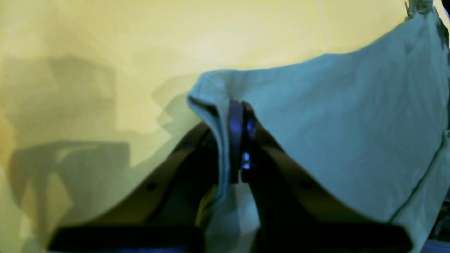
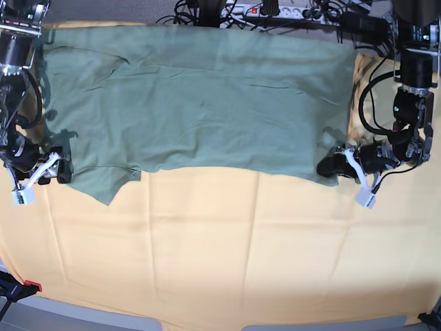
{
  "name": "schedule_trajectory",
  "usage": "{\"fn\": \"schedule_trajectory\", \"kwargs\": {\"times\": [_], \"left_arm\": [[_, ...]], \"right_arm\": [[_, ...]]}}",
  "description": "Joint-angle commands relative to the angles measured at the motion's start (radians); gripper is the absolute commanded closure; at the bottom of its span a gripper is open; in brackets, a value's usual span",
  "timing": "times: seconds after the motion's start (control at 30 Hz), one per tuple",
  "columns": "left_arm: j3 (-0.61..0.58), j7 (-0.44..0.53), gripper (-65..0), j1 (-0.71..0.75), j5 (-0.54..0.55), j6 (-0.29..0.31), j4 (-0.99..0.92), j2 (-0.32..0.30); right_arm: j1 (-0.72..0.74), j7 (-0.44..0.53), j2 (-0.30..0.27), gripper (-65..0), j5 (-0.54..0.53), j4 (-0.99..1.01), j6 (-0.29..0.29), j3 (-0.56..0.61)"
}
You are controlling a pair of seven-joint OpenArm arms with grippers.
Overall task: Fold the T-shirt properly
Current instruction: 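Grasp the sleeve and hem corner of the opposite edge with both grippers, then lift the grasped edge and fold it over onto the shirt's other half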
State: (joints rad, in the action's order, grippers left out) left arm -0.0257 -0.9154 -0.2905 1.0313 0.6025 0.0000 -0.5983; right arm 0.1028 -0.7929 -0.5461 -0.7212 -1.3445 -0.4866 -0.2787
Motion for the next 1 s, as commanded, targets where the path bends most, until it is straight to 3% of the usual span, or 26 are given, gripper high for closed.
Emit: {"fn": "schedule_trajectory", "kwargs": {"times": [0.0,0.23,0.47,0.6,0.73,0.97], "left_arm": [[0.008,0.018,0.0,-0.023,0.013,0.0,1.137,-0.017],[0.008,0.018,0.0,-0.023,0.014,0.0,1.137,-0.017],[0.008,0.018,0.0,-0.023,0.017,0.0,1.137,-0.016],[0.008,0.018,0.0,-0.023,0.017,0.0,1.137,-0.017],[0.008,0.027,0.0,-0.023,0.017,0.001,1.137,-0.017],[0.008,0.035,0.0,-0.026,0.016,0.001,1.137,-0.017]], "right_arm": [[0.043,0.016,-0.024,-37.7,-0.038,0.026,-0.027,-0.009],[0.184,-0.075,-0.024,-37.7,-0.156,0.272,-0.115,-0.009],[0.188,-0.226,-0.024,-36.9,-0.282,0.32,-0.174,-0.009],[0.189,-0.237,-0.024,-24.3,-0.3,0.32,-0.19,-0.009],[0.189,-0.184,-0.025,0.0,-0.281,0.32,-0.19,-0.009],[0.19,0.0,-0.025,0.0,-0.12,0.32,-0.164,-0.009]]}}
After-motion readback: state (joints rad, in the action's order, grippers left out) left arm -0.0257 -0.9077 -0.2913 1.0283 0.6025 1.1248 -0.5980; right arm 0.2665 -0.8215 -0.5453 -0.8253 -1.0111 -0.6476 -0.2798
